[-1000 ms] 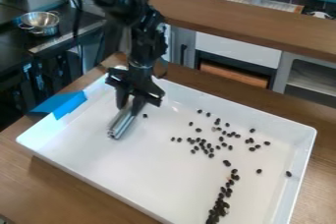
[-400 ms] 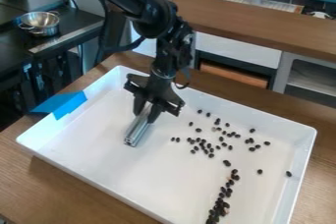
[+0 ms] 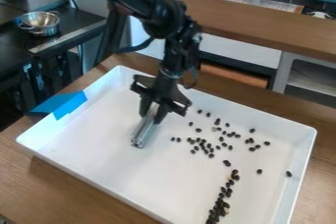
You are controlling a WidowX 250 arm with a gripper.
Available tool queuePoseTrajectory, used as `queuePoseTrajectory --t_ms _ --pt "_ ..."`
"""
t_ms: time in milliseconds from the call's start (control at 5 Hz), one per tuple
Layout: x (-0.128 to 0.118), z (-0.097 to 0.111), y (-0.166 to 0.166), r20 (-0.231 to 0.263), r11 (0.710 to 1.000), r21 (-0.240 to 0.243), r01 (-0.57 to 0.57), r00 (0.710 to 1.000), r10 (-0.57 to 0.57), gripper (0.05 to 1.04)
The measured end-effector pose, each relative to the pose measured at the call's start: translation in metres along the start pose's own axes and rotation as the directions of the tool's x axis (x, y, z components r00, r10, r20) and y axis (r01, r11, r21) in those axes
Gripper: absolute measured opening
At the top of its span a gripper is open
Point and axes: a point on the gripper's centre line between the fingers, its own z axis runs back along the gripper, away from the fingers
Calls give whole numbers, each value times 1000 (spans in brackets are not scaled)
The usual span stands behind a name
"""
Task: Sweep into pile
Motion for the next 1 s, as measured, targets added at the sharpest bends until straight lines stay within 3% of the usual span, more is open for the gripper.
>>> queuePoseTrajectory --t_ms 600,1000 --pt "-11 15 -55 13 996 -48 81 997 -80 344" --pt "-22 27 -91 50 983 -97 154 987 -150 344"
